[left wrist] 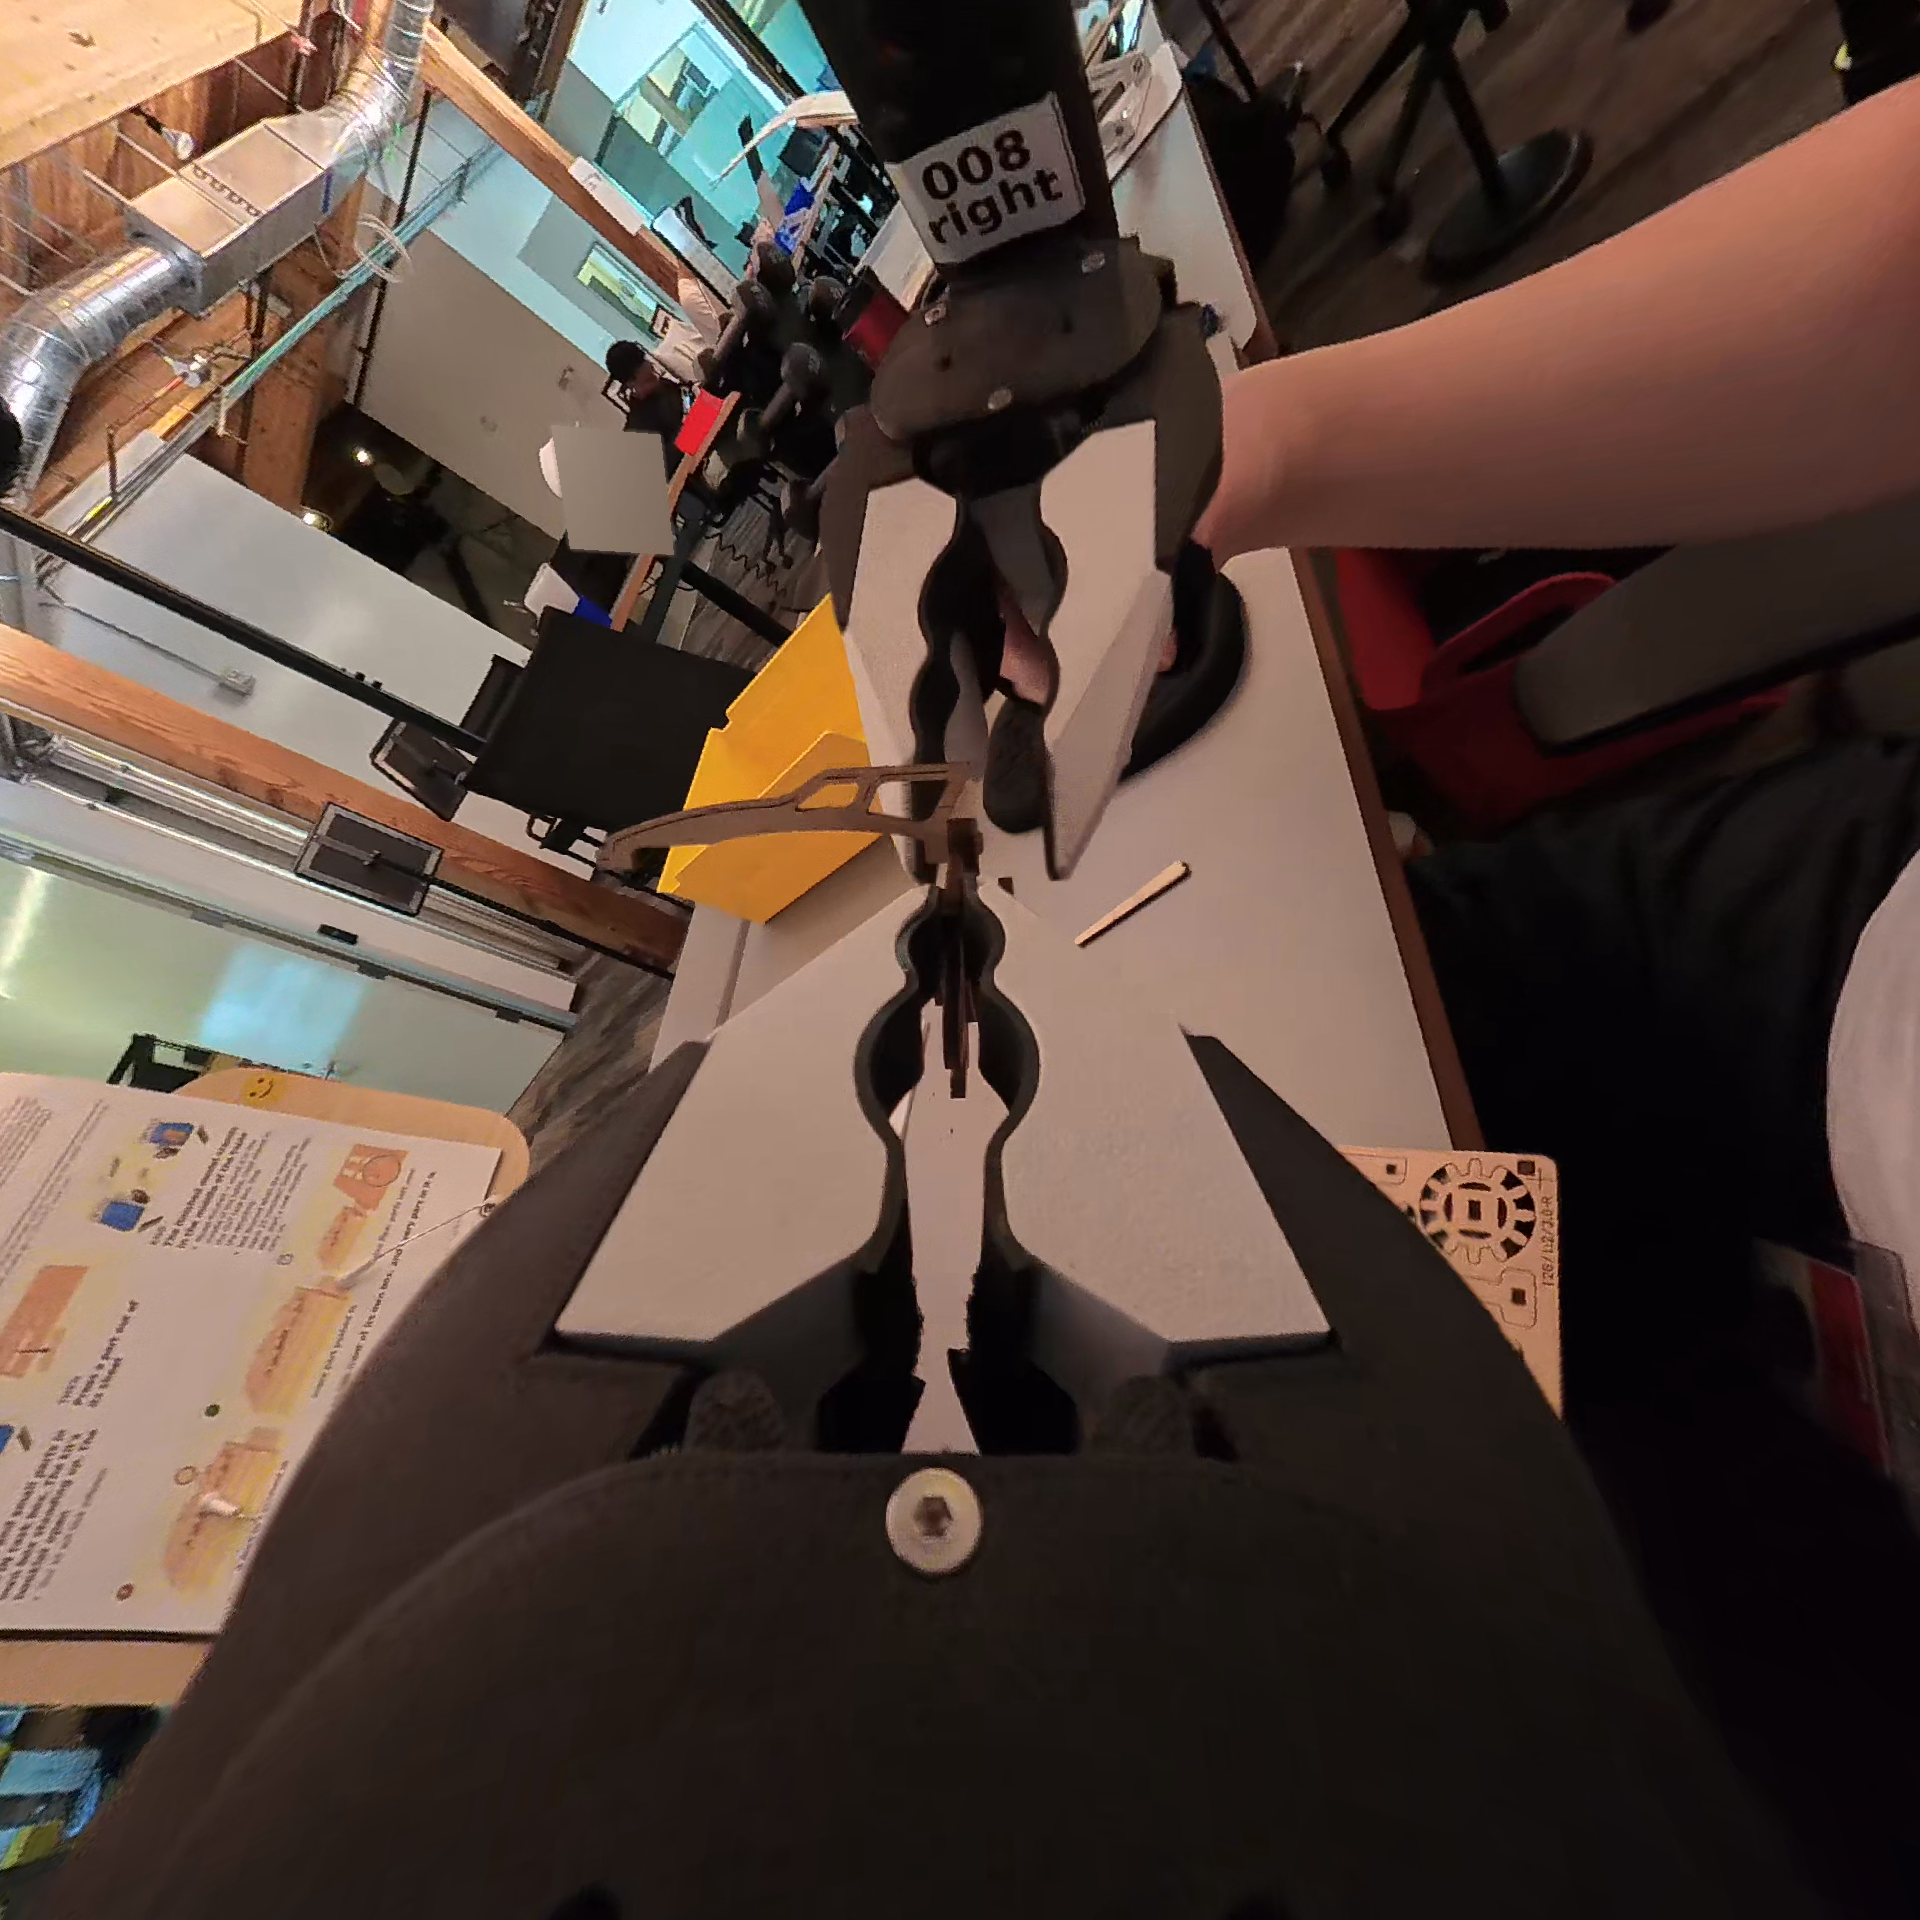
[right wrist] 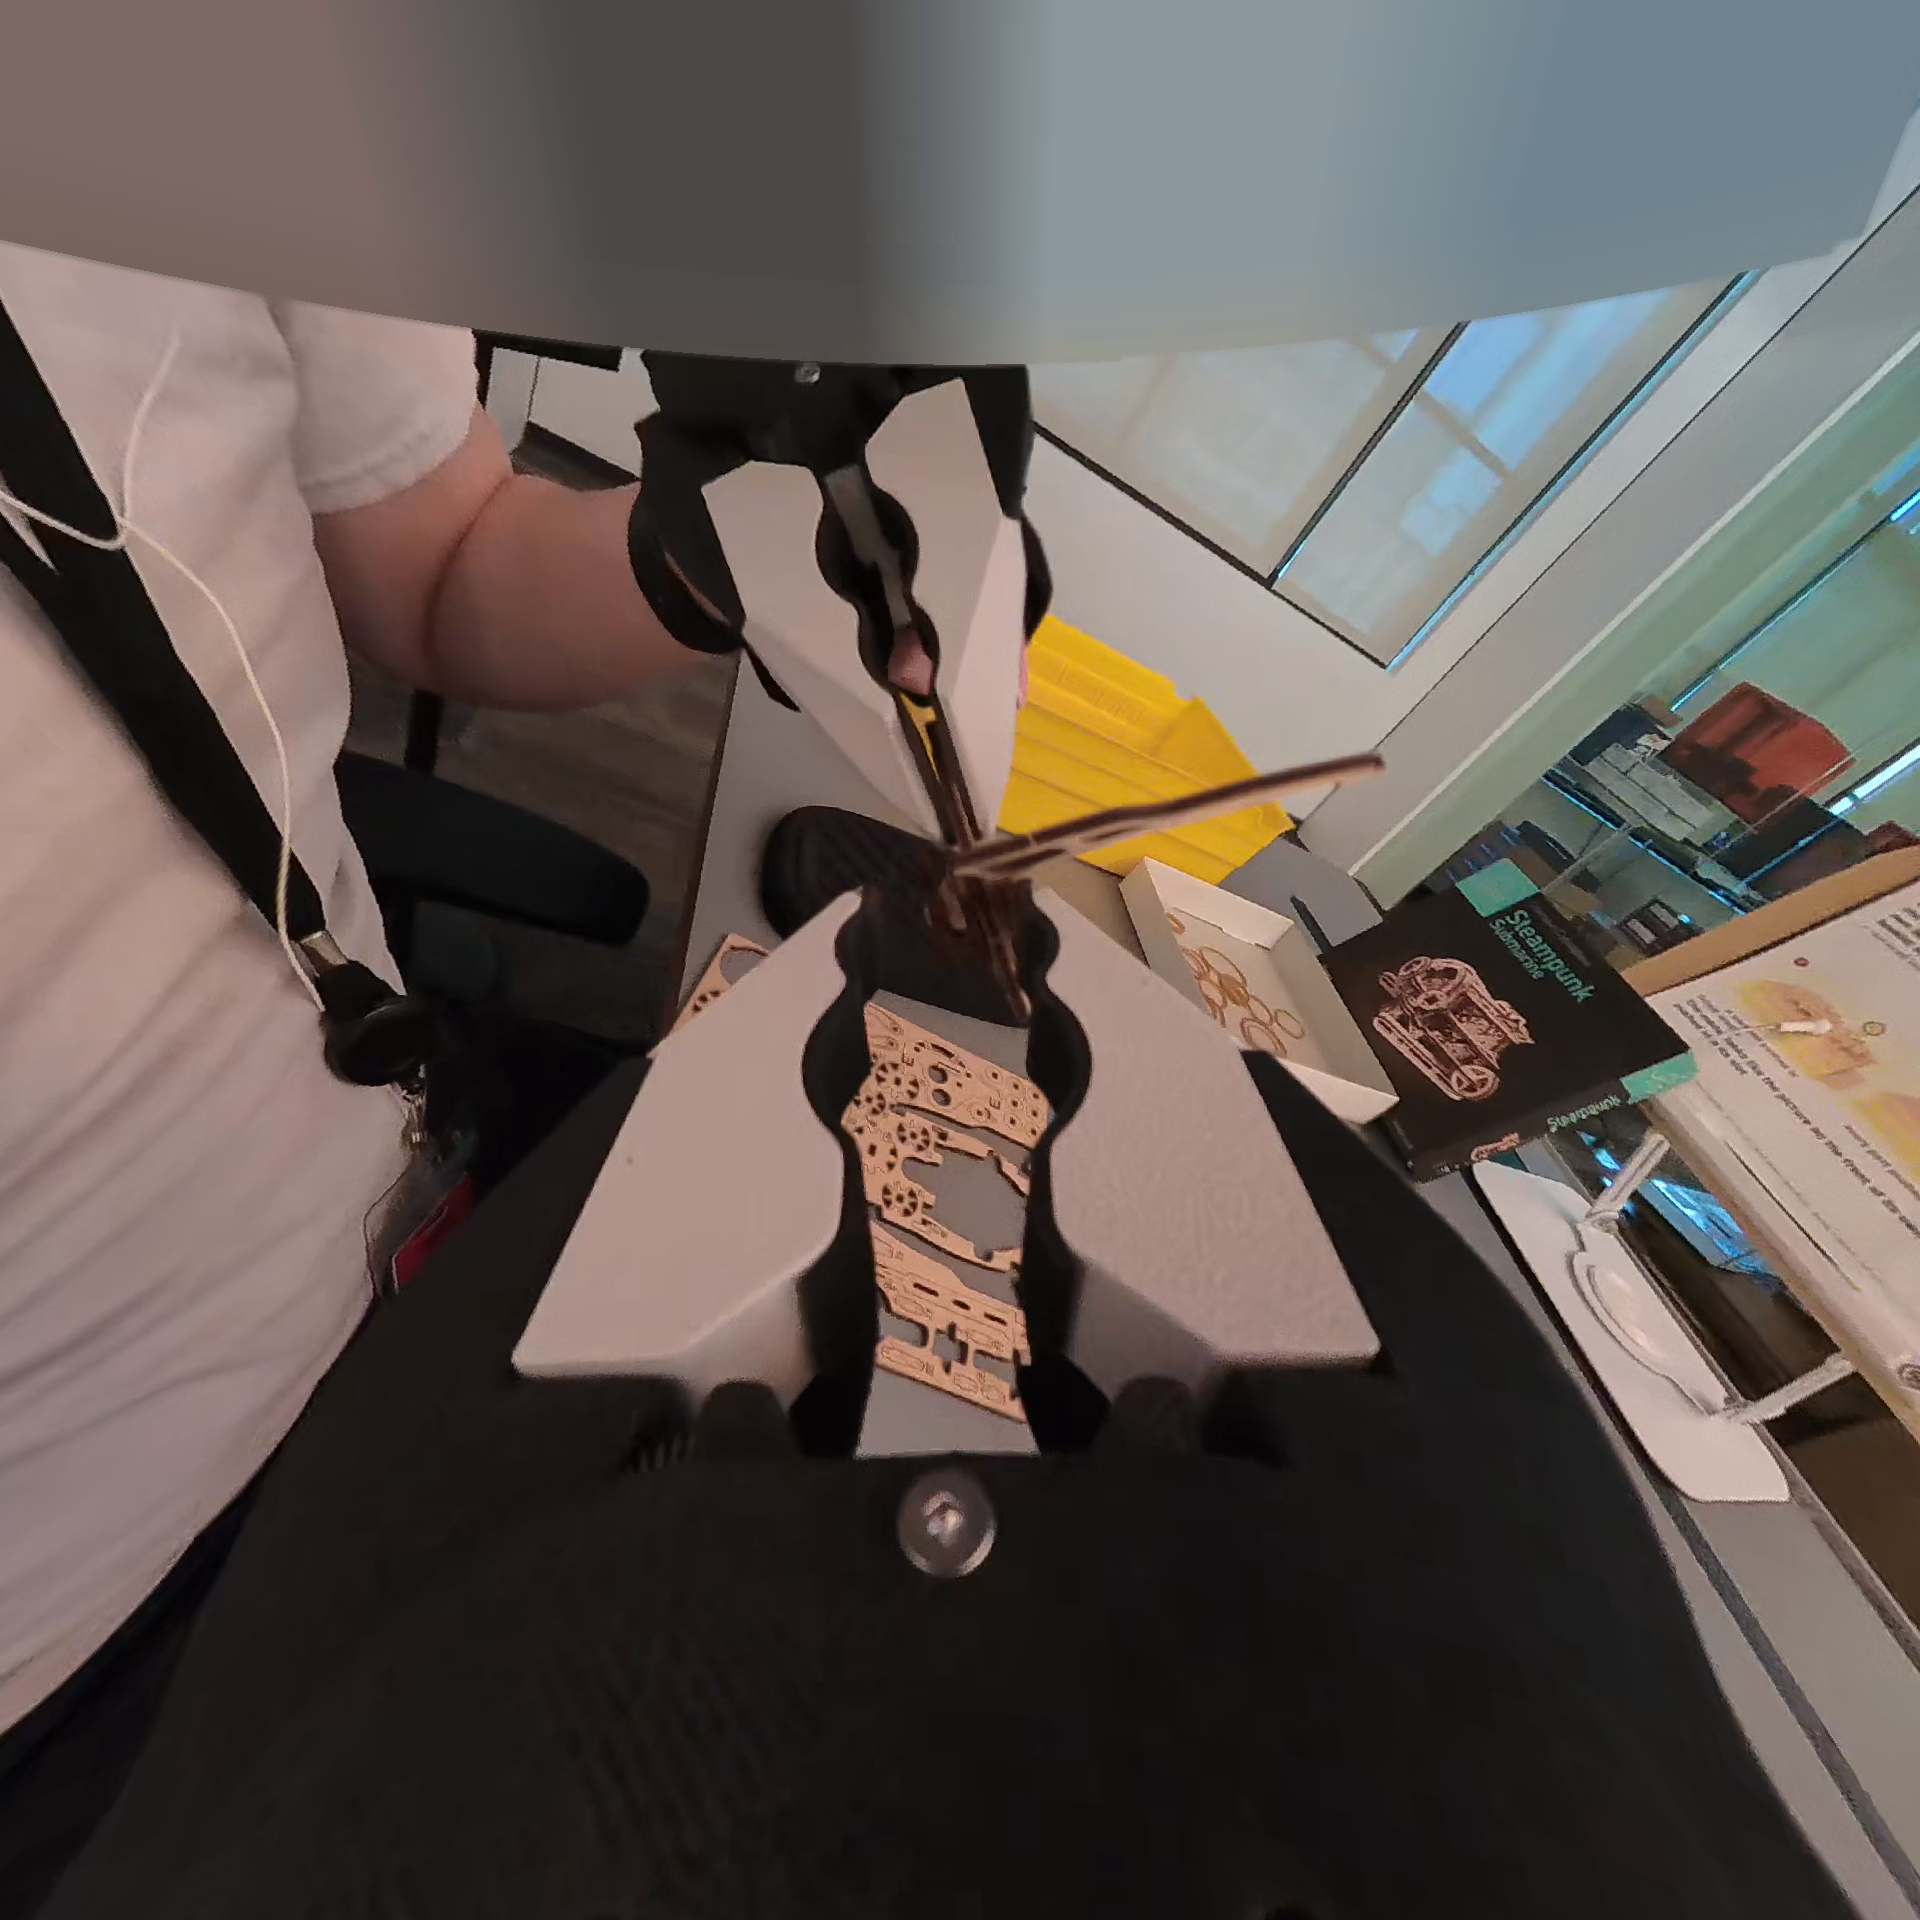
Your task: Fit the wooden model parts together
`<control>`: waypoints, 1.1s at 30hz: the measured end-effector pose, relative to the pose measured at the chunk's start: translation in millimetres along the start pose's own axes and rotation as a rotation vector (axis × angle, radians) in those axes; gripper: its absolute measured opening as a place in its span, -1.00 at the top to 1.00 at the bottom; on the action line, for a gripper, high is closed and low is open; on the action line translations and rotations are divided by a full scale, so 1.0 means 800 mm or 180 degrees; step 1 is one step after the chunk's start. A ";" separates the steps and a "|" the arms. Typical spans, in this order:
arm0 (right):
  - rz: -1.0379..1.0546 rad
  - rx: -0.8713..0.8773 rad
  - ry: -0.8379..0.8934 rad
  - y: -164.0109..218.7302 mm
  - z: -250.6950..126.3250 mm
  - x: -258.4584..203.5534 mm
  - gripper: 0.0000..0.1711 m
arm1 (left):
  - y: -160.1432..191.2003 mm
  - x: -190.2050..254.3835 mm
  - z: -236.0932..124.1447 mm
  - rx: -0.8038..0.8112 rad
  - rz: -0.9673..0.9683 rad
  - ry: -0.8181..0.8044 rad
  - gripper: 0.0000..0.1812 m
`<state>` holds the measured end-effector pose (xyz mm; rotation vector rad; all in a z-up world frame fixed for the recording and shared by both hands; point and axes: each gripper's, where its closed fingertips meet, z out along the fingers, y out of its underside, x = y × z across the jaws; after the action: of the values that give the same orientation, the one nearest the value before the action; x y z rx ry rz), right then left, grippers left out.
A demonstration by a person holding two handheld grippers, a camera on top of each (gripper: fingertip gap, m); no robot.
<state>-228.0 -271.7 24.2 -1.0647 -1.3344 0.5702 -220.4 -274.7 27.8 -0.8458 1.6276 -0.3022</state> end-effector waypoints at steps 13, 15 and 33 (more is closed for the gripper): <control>0.2093 -0.0097 0.0197 0.024 0.002 0.047 0.76 | 0.042 -0.007 0.008 -0.0667 -0.0015 -0.0054 1.00; 0.2143 -0.0223 0.0201 0.030 0.008 0.045 0.85 | 0.046 -0.004 0.010 -0.0720 -0.0015 -0.0017 1.00; 0.2108 0.0116 0.0225 0.019 0.009 0.050 0.76 | 0.056 -0.020 0.010 -0.0739 -0.0170 -0.0230 1.00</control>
<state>-223.5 -229.1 29.5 -1.4865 -0.8862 1.0263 -228.3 -230.5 9.9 -1.0650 1.5939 -0.1190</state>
